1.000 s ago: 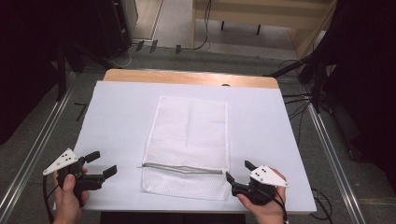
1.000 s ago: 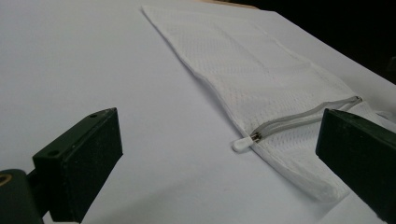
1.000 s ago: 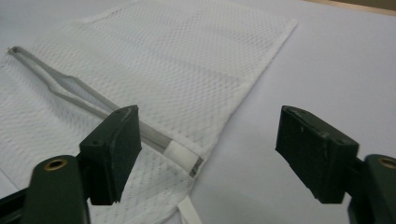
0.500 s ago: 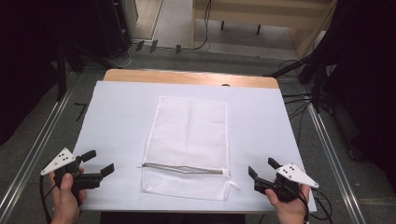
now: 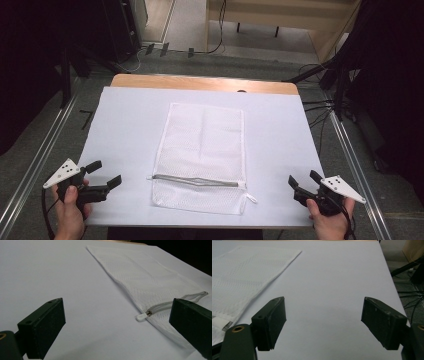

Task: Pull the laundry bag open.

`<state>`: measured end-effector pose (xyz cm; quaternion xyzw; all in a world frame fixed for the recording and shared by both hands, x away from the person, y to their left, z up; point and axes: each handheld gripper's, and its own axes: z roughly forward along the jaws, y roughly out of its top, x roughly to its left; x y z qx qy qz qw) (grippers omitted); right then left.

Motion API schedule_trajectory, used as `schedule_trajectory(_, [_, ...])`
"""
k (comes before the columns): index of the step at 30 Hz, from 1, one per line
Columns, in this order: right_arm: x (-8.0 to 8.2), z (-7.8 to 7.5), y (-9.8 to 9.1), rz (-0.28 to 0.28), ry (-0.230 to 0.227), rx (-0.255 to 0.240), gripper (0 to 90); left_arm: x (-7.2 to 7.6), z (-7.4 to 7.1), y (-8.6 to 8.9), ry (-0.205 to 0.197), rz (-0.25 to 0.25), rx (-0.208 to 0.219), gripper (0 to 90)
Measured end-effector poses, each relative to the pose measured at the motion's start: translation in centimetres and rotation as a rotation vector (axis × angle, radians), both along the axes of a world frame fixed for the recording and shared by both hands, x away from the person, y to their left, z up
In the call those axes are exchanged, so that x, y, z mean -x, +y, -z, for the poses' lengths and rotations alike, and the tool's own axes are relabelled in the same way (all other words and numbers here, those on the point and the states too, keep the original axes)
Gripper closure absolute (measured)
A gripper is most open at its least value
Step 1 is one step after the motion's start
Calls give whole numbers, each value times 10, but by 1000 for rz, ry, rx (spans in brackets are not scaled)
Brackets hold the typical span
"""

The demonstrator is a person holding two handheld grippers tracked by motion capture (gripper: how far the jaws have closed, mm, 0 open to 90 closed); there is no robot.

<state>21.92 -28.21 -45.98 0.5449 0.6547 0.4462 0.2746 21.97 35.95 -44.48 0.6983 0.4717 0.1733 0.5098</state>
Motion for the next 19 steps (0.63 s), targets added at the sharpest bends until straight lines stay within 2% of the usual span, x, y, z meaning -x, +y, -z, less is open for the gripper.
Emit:
schedule_trajectory(3, [0,2,-4,24,6,-9,205,0,0,0,-1,2,2,2])
schedule_trajectory(19, [-1,4,-1,18,14,5,205,1,-1,1,-6,7,3,2])
